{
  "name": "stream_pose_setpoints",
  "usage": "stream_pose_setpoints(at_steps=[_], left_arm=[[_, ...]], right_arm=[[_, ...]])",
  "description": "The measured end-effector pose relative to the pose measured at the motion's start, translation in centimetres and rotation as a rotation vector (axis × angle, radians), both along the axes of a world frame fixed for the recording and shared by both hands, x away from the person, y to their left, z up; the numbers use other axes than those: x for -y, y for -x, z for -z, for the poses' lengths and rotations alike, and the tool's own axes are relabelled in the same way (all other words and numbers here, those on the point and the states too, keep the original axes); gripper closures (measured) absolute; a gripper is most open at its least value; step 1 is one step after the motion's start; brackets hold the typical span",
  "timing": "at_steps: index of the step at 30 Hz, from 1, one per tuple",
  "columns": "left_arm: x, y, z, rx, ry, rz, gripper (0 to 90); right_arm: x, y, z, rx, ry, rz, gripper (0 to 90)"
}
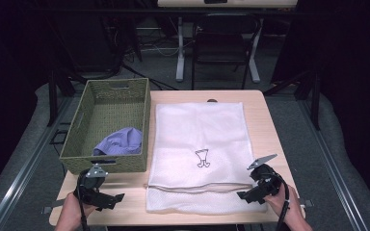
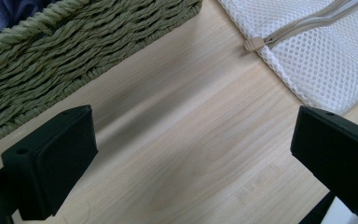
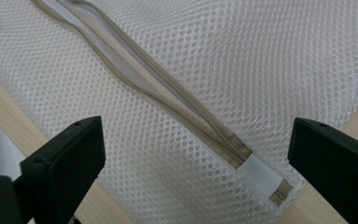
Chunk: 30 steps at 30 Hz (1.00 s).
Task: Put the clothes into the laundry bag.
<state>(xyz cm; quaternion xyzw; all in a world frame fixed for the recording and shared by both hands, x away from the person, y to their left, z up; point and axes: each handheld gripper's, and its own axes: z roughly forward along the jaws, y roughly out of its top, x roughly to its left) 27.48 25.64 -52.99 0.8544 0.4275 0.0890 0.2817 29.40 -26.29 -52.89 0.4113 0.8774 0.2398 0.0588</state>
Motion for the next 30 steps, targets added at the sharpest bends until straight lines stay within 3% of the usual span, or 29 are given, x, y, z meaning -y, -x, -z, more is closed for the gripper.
stream_pose_setpoints(at_steps=[10, 14, 19, 30], left_arm=[[0.2, -0.1, 0.0, 0.001, 0.003, 0.002, 0.1], [0.0, -0.1, 0.0, -0.001, 0.01, -0.015, 0.1], [-0.3, -0.1, 0.1, 0.0, 0.016, -0.031, 0.1], [0.0, -0.4, 0.3, -0.009, 0.004, -0.017, 0.1]], right_arm=[[0.0, 0.2, -0.3, 0.024, -0.018, 0.006, 4.3], [-0.5, 0.1, -0.2, 0.032, 0.005, -0.022, 4.5], [-1.0, 0.1, -0.5, 0.052, -0.002, -0.031, 4.9], [-2.9, -1.1, -0.5, 0.083, 0.014, -0.092, 6.5]])
